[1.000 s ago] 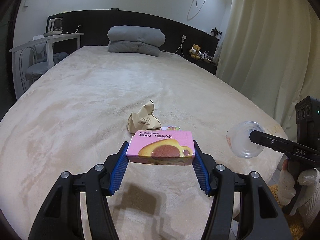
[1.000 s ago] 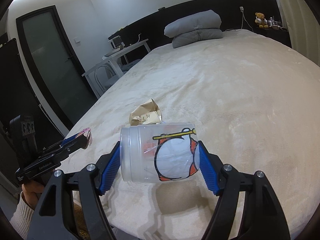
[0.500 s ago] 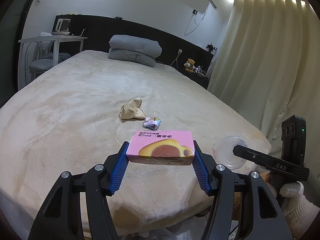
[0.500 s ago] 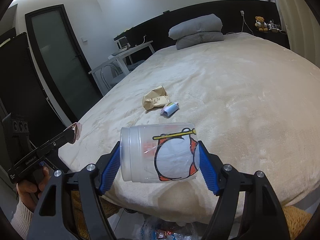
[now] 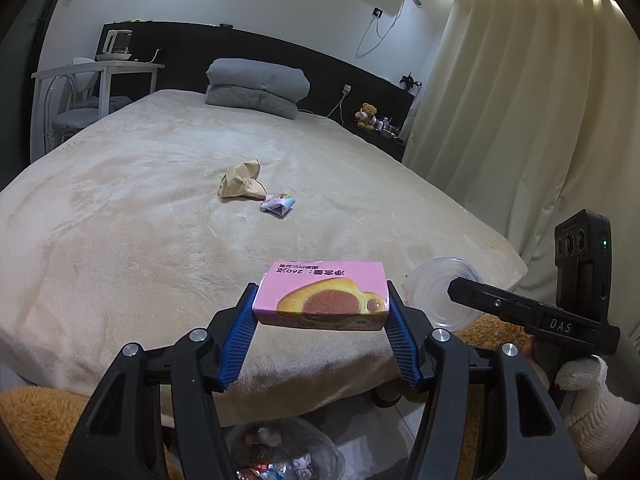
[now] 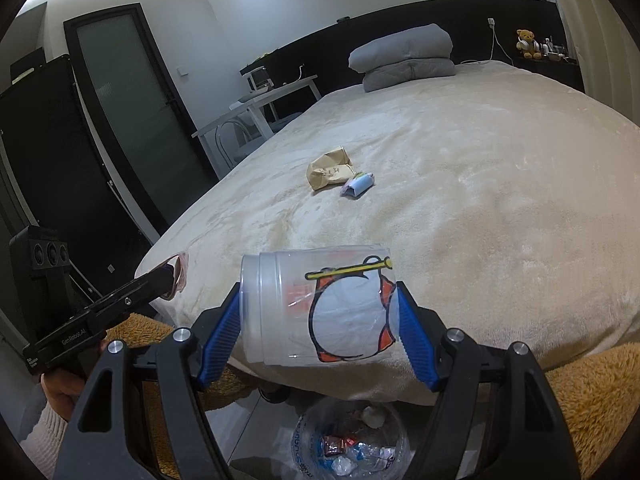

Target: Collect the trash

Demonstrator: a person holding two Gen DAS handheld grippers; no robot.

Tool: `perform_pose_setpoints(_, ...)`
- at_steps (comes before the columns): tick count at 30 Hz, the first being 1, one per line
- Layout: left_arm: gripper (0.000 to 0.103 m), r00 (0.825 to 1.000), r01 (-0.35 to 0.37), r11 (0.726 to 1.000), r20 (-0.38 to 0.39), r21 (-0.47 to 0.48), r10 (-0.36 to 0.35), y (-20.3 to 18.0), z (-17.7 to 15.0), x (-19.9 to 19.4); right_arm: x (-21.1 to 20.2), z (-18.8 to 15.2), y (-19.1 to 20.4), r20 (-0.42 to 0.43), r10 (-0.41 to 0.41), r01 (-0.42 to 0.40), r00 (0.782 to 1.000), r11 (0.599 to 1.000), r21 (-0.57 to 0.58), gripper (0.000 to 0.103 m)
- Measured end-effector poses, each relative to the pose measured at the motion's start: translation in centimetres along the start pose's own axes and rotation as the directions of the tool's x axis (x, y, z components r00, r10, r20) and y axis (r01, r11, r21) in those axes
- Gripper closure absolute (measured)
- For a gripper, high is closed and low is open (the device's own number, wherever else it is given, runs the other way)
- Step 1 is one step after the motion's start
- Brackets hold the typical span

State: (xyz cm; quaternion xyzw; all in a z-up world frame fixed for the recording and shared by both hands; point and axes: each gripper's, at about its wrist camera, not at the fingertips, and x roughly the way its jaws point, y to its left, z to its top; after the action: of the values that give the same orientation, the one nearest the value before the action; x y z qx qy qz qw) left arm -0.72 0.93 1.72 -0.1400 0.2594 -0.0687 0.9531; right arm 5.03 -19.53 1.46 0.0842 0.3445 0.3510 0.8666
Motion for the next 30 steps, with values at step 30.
perform_pose_setpoints(30,0.044,0.883,-0.006,0.997,-0.468,-0.072,-0.029,2.2,-7.2,7.0,8.3,-7.0,-1.6,-0.439,0.057,0.002,0.897,0.991,0.132,0.031)
